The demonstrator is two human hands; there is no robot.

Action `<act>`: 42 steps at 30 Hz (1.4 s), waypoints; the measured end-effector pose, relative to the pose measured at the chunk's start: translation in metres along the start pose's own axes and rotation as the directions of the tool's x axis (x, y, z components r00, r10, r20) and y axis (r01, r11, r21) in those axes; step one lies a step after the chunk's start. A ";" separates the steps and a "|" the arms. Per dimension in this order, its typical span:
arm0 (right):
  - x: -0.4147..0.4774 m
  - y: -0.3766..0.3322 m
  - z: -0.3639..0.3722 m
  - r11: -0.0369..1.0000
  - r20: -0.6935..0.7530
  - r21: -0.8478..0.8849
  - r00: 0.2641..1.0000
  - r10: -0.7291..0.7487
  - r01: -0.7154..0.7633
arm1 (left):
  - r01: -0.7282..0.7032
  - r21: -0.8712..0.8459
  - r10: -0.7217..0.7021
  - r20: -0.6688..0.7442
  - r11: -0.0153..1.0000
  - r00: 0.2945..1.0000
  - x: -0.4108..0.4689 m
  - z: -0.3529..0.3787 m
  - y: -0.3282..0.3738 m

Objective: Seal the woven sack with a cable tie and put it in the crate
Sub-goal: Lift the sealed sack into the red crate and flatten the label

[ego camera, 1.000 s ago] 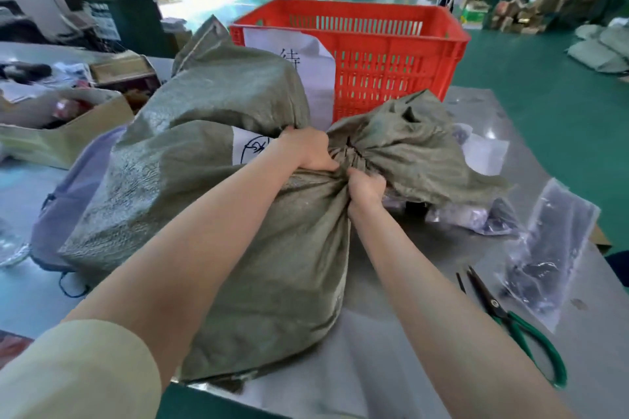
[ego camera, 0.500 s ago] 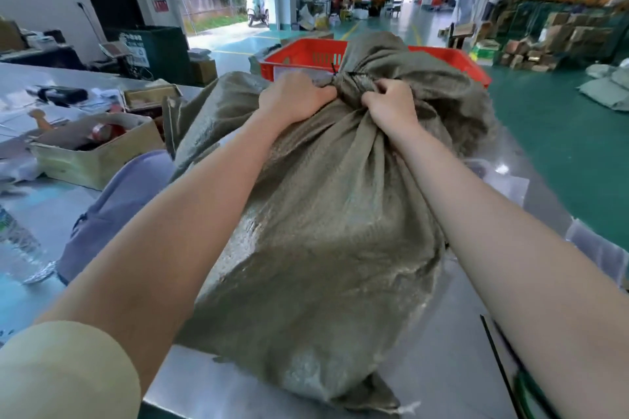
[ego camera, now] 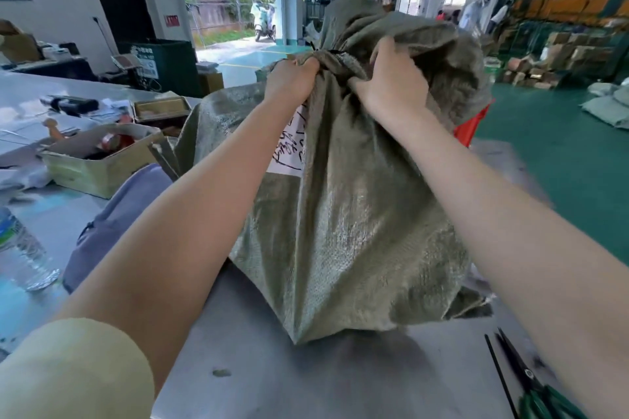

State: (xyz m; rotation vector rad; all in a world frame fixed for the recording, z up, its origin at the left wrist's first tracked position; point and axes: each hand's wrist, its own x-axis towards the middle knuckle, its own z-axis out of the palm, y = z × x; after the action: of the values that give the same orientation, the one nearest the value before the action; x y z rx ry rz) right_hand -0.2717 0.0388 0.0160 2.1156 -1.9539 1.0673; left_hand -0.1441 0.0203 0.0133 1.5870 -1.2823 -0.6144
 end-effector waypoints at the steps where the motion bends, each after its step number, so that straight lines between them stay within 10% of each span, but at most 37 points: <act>1: -0.008 -0.001 0.002 1.000 0.063 0.004 0.998 0.023 -0.023 | 0.013 -0.018 -0.014 -0.011 1.000 1.000 0.000 0.001 0.001; 6: -0.040 -0.008 0.019 0.988 0.410 -0.079 0.898 0.156 -0.136 | 0.001 -0.008 -0.001 0.001 1.000 1.000 0.007 0.008 -0.002; 15: -0.034 -0.004 0.021 0.960 0.001 0.198 0.979 0.202 -0.198 | -0.092 0.555 -0.253 0.513 0.827 0.820 0.003 -0.034 -0.019; 18: -0.026 -0.009 0.023 0.925 -0.076 0.316 0.966 0.248 -0.212 | -0.141 0.682 -0.167 0.365 0.718 0.916 0.003 -0.032 -0.026; 26: 0.006 -0.023 -0.001 0.908 -0.181 0.392 0.956 0.232 -0.147 | -0.214 0.269 0.174 0.162 0.939 0.971 0.012 -0.016 0.000; 42: 0.082 -0.045 -0.110 0.952 -0.402 0.275 0.915 -0.015 0.136 | -0.478 0.117 0.490 -0.272 0.871 0.828 0.011 -0.025 0.117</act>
State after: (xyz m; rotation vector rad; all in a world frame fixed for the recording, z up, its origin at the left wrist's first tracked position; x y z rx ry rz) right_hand -0.2826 0.0313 0.1600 1.8798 -1.5883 1.7098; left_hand -0.1715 0.0221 0.1305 1.2507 -1.4009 -0.0244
